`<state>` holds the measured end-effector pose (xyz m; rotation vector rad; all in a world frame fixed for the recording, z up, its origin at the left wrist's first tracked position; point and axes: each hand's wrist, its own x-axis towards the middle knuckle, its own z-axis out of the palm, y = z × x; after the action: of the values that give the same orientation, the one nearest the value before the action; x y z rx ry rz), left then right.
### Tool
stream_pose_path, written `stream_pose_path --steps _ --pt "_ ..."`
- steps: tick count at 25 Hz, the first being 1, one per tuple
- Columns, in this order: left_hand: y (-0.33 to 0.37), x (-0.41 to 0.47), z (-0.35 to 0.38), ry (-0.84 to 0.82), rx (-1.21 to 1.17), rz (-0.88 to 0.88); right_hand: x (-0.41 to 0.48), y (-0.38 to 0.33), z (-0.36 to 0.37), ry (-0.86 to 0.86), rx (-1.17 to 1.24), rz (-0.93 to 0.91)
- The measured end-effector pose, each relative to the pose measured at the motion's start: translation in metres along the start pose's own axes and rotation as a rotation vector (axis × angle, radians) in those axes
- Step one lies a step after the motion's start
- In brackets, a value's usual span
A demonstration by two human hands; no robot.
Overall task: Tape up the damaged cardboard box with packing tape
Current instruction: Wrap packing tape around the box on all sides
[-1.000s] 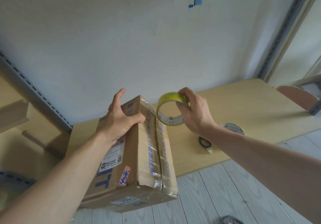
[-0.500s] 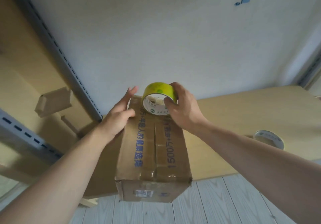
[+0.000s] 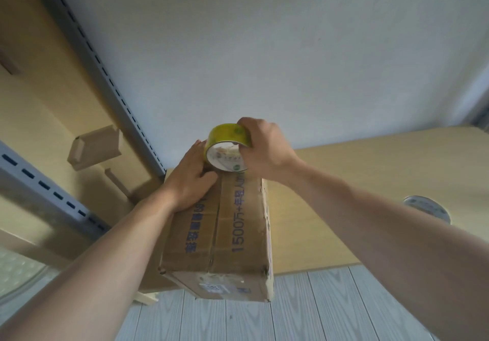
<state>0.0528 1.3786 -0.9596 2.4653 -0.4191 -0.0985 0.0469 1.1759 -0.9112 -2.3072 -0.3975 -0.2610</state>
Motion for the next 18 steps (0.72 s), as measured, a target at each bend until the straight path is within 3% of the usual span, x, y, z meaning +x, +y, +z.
stream_pose_path --steps 4,10,18 --pt "0.007 0.0 0.001 -0.039 0.197 -0.093 -0.011 0.013 -0.047 -0.01 -0.336 -0.061" --pt "0.012 0.0 0.003 -0.081 0.244 -0.075 -0.028 0.044 -0.084 -0.096 -0.618 -0.114" --pt "0.017 -0.003 0.005 -0.101 0.261 -0.081 -0.04 0.078 -0.074 -0.183 -0.642 -0.117"
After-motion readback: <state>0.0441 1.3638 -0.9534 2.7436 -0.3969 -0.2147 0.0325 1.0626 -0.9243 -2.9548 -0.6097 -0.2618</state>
